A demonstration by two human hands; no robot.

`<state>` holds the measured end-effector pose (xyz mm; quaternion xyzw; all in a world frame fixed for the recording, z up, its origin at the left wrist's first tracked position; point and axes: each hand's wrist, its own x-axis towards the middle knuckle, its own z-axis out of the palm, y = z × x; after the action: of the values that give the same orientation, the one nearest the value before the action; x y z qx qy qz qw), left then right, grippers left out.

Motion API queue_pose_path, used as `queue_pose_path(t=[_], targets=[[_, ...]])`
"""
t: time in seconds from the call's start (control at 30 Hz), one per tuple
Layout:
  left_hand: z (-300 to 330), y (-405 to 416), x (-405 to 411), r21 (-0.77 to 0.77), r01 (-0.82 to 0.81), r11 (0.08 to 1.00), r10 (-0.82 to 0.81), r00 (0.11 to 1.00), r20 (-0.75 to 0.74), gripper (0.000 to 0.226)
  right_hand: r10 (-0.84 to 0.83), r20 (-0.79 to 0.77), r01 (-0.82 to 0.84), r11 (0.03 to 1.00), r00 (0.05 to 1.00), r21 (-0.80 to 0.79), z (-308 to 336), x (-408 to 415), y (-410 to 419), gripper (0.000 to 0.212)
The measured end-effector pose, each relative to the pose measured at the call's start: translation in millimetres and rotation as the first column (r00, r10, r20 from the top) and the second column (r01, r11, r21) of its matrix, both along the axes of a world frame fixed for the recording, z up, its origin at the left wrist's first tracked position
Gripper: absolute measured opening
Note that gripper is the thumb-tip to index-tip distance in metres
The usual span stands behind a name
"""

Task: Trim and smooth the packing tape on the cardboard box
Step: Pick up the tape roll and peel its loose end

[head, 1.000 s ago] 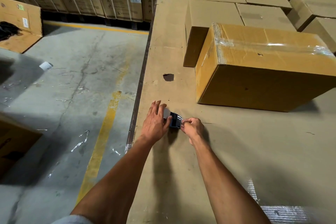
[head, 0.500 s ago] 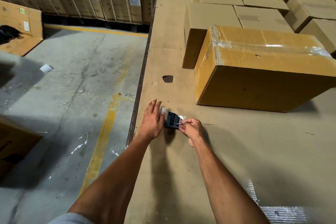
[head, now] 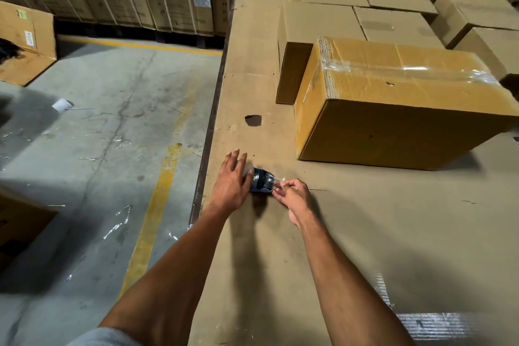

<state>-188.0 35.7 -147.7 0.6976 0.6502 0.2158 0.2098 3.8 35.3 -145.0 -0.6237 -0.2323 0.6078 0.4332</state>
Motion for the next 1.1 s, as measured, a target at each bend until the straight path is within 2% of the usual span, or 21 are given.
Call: queue_pose_path(t=[0.1, 0.23, 0.33, 0.47, 0.6, 0.7, 0.87, 1.03, 1.1], targets=[[0.5, 4.4, -10.3, -0.059, -0.07, 0.996, 0.08, 0.977, 0.197, 0.073, -0.011, -0.083, 0.01, 1.0, 0.997, -0.023, 6.5, 1.2, 2.1, 0.012], [-2.3, 6.5, -12.3, -0.059, -0.071, 0.996, 0.08, 0.98, 0.18, 0.067, -0.021, -0.158, 0.009, 0.997, 0.987, -0.076, 8.2, 3.7, 1.9, 0.018], [-3.3, 1.1, -9.6, 0.0, -0.037, 0.999, 0.037, 0.995, 0.097, 0.068, -0.024, -0.184, 0.003, 0.994, 0.983, -0.111, 3.0, 8.9, 1.1, 0.02], [-1.6, -7.2, -11.1, -0.018, 0.063, 0.998, -0.064, 0.996, -0.069, 0.08, -0.019, -0.174, -0.004, 0.992, 0.985, -0.13, 1.1, 11.0, 2.0, 0.02], [-2.6, -8.2, -12.6, 0.099, 0.224, 0.97, -0.183, 0.932, -0.312, 0.097, 0.004, -0.121, -0.018, 0.993, 0.993, -0.116, 5.3, 4.7, 15.7, 0.021], [-4.2, 0.8, -12.1, 0.082, 0.254, 0.964, -0.191, 0.869, -0.456, 0.104, 0.017, -0.062, -0.024, 0.993, 0.998, -0.113, 7.8, -2.6, 32.6, 0.023], [-3.3, 30.3, -16.0, 0.107, 0.247, 0.963, -0.16, 0.845, -0.51, 0.095, 0.044, 0.037, -0.039, 0.991, 0.998, -0.125, 4.8, -11.7, 61.4, 0.017], [-6.2, 77.2, -20.0, 0.117, 0.263, 0.958, -0.156, 0.815, -0.558, 0.096, 0.014, 0.097, -0.006, 0.997, 0.995, -0.08, -0.1, -29.9, 106.0, 0.012], [-7.3, 96.1, -21.2, 0.121, 0.276, 0.953, -0.159, 0.802, -0.576, 0.095, 0.001, 0.175, 0.011, 0.997, 0.985, -0.07, -13.6, -35.8, 131.6, 0.01]])
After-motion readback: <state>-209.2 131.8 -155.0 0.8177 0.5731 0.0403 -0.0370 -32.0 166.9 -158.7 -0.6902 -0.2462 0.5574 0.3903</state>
